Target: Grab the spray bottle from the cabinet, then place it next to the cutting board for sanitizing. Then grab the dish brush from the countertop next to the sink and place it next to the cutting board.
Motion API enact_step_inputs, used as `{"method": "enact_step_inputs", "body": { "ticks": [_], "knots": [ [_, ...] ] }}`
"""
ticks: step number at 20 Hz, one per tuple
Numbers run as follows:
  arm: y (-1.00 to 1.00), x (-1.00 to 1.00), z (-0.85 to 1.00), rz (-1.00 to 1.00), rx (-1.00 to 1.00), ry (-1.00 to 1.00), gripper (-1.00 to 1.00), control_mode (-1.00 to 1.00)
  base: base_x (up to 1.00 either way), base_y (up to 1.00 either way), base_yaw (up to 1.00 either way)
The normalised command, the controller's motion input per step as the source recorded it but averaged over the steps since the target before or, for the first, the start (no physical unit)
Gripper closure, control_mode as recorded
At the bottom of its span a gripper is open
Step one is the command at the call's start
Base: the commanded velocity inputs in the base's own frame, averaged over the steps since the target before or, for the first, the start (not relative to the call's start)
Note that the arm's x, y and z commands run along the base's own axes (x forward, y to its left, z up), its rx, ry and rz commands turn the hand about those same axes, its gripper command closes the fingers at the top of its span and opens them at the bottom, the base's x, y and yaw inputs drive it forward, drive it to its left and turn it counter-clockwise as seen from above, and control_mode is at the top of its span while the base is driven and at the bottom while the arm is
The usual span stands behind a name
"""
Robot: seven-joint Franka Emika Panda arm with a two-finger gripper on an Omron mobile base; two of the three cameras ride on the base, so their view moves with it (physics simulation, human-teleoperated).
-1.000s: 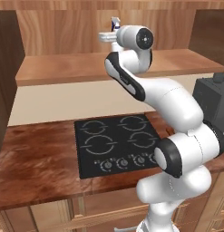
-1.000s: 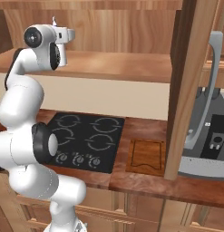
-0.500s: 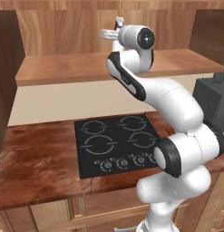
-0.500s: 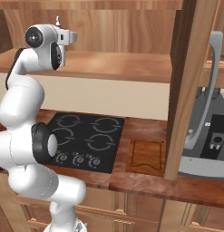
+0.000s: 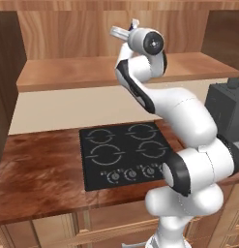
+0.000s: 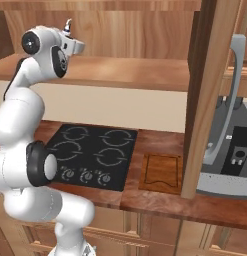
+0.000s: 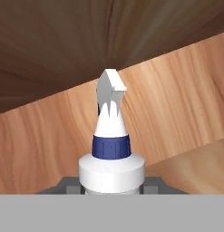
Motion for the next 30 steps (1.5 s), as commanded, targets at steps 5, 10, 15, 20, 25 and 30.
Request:
{"method": "enact_step_inputs", "body": {
  "ticks": [5,10,15,20,25,30],
  "knots": [
    [-0.14,-0.52,0.0,-0.14,0.21,0.0,1.0,-1.0,0.0,0.0,0.0],
    [-0.26,-0.78,0.0,-0.1,0.15,0.0,1.0,-1.0,0.0,0.0,0.0],
    [-0.41,-0.96,0.0,-0.07,0.09,0.0,1.0,-1.0,0.0,0.0,0.0],
    [-0.62,-1.0,0.0,-0.03,0.05,0.01,1.0,-1.0,0.0,0.0,0.0],
    [-0.64,-1.0,-0.07,0.0,-0.12,0.07,1.0,-1.0,0.0,0.0,0.0],
    [-0.43,-1.0,-0.34,0.01,-0.32,0.02,1.0,-1.0,0.0,0.0,0.0]
  ]
}}
